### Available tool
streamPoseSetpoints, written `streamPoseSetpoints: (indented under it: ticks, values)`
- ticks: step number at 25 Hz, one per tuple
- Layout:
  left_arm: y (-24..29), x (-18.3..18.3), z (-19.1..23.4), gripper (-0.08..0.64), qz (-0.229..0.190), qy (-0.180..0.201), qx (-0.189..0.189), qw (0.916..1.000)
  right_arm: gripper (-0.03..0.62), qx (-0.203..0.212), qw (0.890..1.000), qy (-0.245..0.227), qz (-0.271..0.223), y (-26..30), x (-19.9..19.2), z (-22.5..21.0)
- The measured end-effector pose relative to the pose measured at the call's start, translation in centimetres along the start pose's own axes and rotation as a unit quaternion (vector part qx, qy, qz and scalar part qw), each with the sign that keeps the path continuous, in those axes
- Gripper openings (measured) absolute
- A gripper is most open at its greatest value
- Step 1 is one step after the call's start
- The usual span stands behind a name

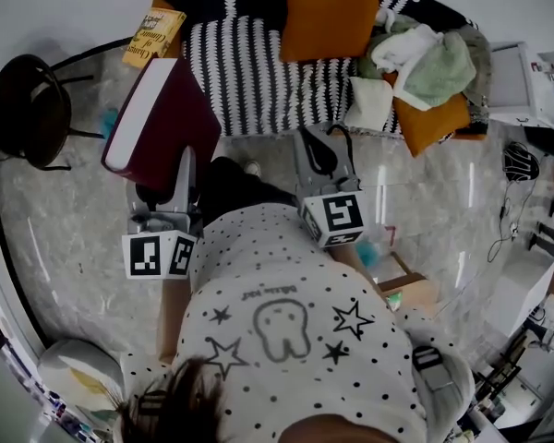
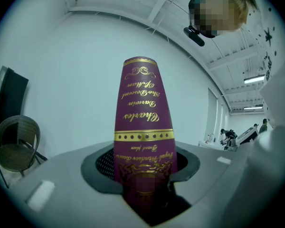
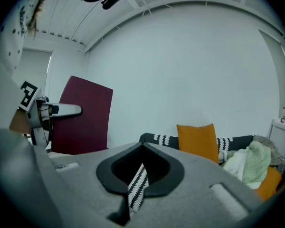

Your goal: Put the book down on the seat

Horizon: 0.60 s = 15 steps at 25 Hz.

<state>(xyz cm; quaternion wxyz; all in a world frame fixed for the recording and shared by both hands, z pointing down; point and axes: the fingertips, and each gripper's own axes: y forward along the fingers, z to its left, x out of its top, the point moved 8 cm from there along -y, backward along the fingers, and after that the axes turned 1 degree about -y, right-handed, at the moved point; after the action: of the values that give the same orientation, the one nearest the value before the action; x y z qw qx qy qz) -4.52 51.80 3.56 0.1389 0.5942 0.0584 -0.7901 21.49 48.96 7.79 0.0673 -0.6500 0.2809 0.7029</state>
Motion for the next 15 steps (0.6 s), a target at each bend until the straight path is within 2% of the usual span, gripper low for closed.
streamPoseSetpoints:
  ticks: [9,15]
  values:
    - [2.6,0.4,2.7,0.227,0.012,-0.009,-0.006,0.9999,0.002,-0.014,1.0,0.0,0.013,2.6,0.7,0.1]
    - [5.9,1.6,6.4,0.227,0.026,-0.017,-0.024,0.9992,0.002,-0.029,0.999,0.0,0.019,7.1,2.5,1.0]
